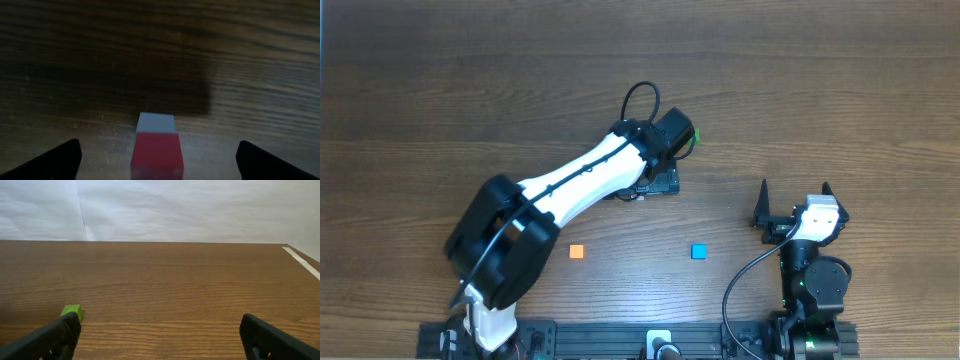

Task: Stack Cubes

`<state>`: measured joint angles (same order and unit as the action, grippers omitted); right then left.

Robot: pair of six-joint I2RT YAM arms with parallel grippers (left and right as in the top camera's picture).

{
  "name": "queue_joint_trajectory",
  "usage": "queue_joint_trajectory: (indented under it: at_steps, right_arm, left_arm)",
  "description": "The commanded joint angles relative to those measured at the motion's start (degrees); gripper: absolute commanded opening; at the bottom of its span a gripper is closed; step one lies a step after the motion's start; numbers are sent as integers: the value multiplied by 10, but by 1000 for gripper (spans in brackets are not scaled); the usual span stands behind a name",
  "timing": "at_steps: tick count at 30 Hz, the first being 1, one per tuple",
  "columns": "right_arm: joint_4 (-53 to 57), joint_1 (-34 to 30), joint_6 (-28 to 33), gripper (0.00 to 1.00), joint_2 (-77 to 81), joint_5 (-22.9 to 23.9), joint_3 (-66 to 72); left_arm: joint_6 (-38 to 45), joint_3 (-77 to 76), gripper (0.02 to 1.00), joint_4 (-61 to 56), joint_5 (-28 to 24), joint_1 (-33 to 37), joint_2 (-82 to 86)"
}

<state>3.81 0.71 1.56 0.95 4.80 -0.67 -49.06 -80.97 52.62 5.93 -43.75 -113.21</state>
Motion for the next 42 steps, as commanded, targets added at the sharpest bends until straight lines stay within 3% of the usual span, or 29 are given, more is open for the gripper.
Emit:
queue_joint_trajectory:
  at_steps: [1,7,16,25,42]
  right_arm:
    - [1,-4,0,991,-2,-5,3]
    - [1,-4,0,993,-2,-5,3]
    - [1,-4,0,993,-2,-5,3]
    - [1,-4,0,991,-2,-5,3]
    - [1,-4,0,991,-2,-5,3]
  left_arm:
    - [26,4,1000,10,-3,2,112]
    - [19,4,1000,69,-15,-8,237]
    - [-12,137,1000,110,31,-36,356]
    - [-43,351,963,-4,18,-35,395]
    - [-39,432,858,-84,-7,-4,354]
